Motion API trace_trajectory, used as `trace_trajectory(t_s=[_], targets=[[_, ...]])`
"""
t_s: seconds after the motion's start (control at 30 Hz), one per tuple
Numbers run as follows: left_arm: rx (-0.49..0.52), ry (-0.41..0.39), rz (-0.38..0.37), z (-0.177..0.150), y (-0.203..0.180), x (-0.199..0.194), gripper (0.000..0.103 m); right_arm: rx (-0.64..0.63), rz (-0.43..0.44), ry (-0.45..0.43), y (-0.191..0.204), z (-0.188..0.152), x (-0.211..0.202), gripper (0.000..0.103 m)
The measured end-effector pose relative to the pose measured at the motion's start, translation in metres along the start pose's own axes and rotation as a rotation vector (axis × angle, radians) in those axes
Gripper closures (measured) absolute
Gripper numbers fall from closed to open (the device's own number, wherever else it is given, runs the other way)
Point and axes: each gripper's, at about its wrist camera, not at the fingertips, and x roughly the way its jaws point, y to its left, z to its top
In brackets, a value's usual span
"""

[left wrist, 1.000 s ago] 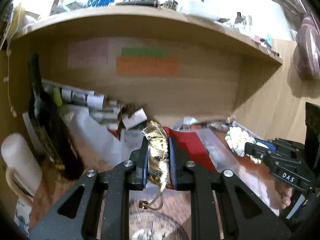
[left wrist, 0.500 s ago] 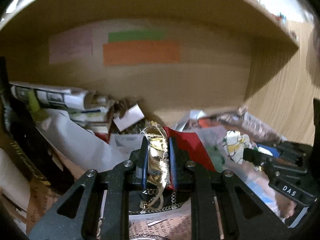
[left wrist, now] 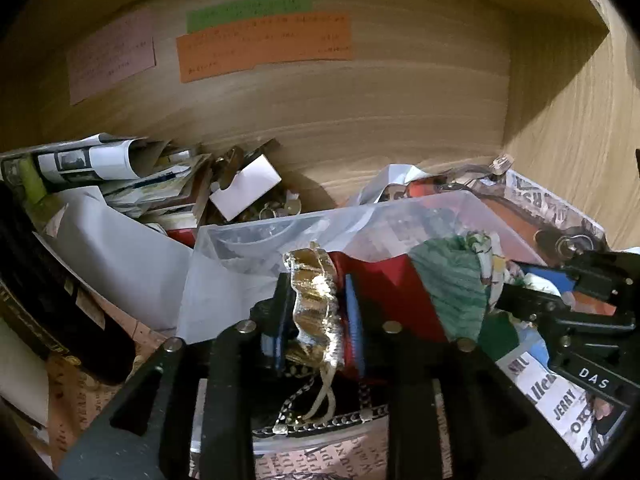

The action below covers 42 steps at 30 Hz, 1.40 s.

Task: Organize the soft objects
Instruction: 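Place the red pouch and floral scrunchie into the clear box, opening both tools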

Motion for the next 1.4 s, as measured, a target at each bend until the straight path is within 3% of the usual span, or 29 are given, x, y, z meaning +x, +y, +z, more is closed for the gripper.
trace_trajectory(t_s=[0.1, 0.27, 0.5, 0.73, 0.87, 1.2, 1.3, 1.4], targets=[[-0.003, 0.004, 0.005, -0.002, 0.001, -0.001, 0.054, 0.008, -0.008, -0.009, -0.001, 0.001, -0.002, 0.066], [-0.025, -0.014, 0.001, -0.001, 0.006, -0.013, 0.045, 0.013, -0.002, -0.044, -0.002, 0.003, -0.010, 0.048], [-0.081, -0.079, -0.023, 0.000, 0.018, -0.047, 0.042, 0.028, 0.014, -0.106, -0.004, 0.008, -0.035, 0.045], [-0.124, -0.193, -0.049, 0.006, 0.027, -0.096, 0.042, 0.018, 0.021, -0.230, 0.004, 0.018, -0.080, 0.044], [-0.132, -0.259, -0.058, 0.006, 0.028, -0.126, 0.041, 0.013, 0.025, -0.304, 0.011, 0.023, -0.106, 0.038], [-0.127, -0.379, -0.060, -0.002, 0.024, -0.179, 0.017, 0.003, 0.037, -0.415, 0.024, 0.023, -0.147, 0.031], [-0.123, -0.402, -0.054, -0.005, 0.020, -0.188, 0.013, 0.001, 0.036, -0.433, 0.027, 0.021, -0.152, 0.021], [-0.126, -0.411, -0.054, -0.007, 0.020, -0.194, 0.009, -0.002, 0.038, -0.449, 0.029, 0.019, -0.159, 0.019]])
